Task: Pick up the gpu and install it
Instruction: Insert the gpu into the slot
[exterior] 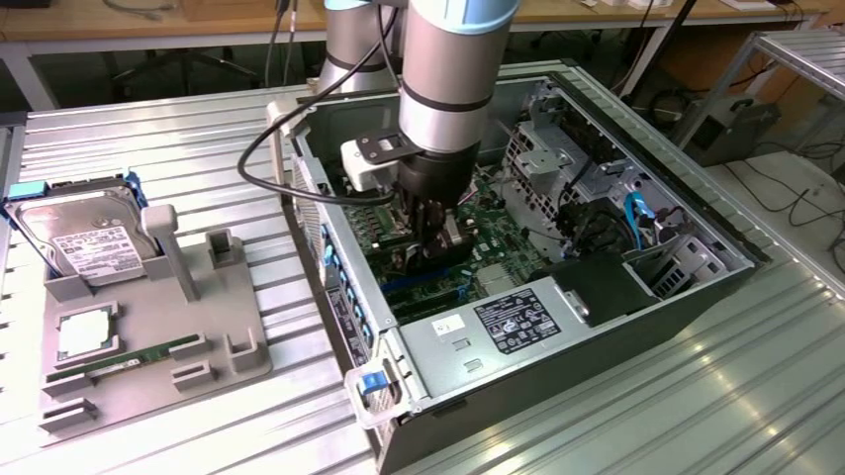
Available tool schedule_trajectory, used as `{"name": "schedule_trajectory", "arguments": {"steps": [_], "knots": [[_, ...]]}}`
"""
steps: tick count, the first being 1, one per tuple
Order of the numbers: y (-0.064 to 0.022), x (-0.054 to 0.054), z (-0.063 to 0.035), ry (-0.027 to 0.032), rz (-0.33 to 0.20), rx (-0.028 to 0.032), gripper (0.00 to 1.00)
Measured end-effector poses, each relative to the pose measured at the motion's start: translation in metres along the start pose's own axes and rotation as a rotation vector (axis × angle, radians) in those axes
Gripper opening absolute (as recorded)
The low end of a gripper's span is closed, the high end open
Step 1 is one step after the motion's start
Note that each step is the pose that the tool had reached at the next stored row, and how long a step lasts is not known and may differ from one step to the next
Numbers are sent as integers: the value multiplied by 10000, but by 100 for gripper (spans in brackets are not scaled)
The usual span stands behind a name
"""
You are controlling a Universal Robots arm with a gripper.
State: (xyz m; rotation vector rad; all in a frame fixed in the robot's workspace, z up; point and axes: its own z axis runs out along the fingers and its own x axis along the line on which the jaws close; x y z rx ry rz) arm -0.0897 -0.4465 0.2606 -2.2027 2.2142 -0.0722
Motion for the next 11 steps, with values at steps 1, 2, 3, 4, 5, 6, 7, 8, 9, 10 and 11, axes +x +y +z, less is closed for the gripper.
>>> {"name": "schedule_trajectory", "arguments": {"steps": [1,2,3,4,5,6,7,8,9,10,11], "knots": [[0,0,-12,1,0,0,26],[-1,0,-23,2,0,0,26],[-1,0,-29,2,0,0,26],[-2,0,-29,4,0,1,26],[-1,0,-29,25,-1,1,26],[-1,0,-28,42,-2,1,26],[-1,0,-27,62,-3,0,26],[-1,0,-25,95,-4,-1,26],[-1,0,-22,118,-5,0,26],[-1,0,-17,142,-6,0,26],[-1,0,-12,164,-8,0,26]]}}
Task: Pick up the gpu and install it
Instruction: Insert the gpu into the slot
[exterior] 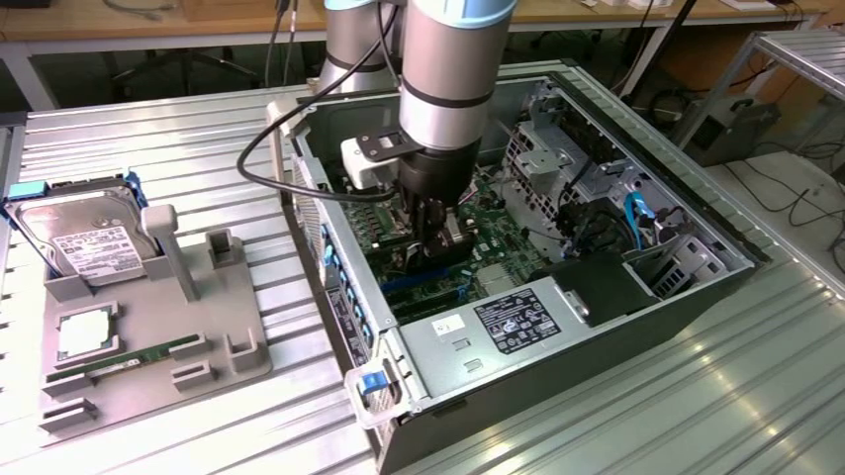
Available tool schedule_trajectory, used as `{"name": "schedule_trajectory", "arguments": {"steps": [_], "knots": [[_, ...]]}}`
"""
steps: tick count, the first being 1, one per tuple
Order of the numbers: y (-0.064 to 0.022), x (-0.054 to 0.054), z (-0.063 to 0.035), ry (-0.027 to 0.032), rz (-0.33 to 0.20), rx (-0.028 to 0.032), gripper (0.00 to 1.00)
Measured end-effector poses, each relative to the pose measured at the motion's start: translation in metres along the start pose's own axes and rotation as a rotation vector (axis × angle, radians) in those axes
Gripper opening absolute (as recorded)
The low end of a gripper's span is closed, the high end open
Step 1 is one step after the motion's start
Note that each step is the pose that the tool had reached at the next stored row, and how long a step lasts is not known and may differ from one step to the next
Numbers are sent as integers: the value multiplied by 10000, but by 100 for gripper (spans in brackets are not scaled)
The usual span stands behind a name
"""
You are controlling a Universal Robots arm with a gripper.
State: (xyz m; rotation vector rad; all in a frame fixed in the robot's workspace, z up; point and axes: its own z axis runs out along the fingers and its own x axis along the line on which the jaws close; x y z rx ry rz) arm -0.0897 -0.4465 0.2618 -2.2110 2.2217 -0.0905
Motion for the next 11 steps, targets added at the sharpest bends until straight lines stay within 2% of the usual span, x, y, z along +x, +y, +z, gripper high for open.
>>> {"name": "schedule_trajectory", "arguments": {"steps": [3,11], "knots": [[1,-1,12,35,-2,-2,26],[1,-2,13,35,-1,-1,26]]}}
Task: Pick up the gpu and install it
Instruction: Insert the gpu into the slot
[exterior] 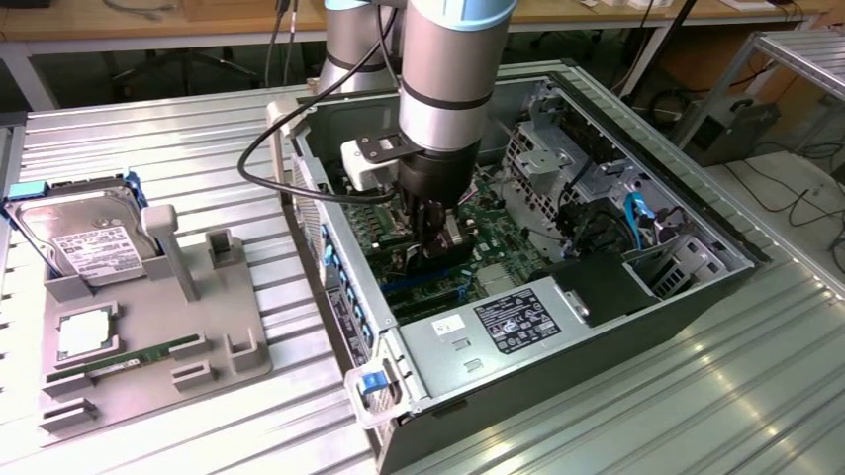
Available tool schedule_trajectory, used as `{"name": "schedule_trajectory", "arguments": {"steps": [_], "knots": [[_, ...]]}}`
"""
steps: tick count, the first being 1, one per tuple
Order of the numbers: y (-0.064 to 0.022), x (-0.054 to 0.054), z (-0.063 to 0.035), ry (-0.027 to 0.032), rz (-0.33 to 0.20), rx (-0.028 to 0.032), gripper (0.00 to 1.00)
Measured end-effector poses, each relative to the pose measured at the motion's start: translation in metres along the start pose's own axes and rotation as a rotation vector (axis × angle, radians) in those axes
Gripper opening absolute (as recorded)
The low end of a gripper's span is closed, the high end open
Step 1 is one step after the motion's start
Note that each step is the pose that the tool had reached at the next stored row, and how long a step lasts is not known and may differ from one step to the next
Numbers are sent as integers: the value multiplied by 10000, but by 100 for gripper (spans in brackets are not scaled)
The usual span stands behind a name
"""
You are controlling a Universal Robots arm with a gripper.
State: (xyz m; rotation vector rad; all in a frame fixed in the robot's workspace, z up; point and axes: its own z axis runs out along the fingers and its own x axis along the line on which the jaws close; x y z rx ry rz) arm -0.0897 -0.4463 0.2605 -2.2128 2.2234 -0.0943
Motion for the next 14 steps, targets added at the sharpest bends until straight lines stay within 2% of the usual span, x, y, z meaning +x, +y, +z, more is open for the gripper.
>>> {"name": "schedule_trajectory", "arguments": {"steps": [14], "knots": [[0,0,0,0,0,0,26]]}}
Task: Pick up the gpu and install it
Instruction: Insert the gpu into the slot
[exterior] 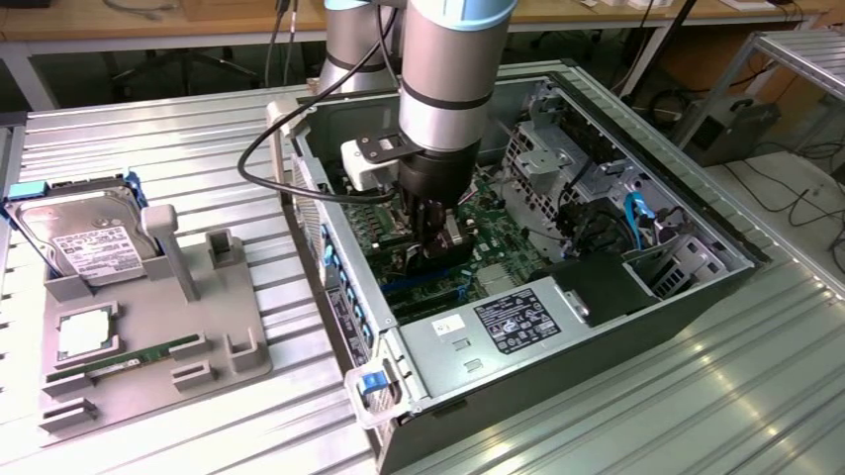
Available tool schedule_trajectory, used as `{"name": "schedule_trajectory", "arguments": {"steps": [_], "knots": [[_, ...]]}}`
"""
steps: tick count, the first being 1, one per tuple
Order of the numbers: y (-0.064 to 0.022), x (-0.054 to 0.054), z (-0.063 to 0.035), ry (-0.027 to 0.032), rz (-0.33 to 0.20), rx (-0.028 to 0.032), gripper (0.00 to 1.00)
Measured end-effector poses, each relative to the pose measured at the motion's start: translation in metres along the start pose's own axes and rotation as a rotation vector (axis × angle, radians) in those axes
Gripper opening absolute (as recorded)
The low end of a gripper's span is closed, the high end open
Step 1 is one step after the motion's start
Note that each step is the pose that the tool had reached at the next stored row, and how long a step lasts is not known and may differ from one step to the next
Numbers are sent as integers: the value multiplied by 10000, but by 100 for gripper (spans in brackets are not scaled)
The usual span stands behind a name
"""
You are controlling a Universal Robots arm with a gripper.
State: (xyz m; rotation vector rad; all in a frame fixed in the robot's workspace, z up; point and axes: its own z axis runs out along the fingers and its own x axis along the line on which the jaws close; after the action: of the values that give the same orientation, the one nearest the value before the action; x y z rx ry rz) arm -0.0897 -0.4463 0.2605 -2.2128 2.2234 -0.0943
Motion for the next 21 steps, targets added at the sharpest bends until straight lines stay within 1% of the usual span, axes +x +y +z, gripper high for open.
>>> {"name": "schedule_trajectory", "arguments": {"steps": [21], "knots": [[1,0,11,5,1,-1,26]]}}
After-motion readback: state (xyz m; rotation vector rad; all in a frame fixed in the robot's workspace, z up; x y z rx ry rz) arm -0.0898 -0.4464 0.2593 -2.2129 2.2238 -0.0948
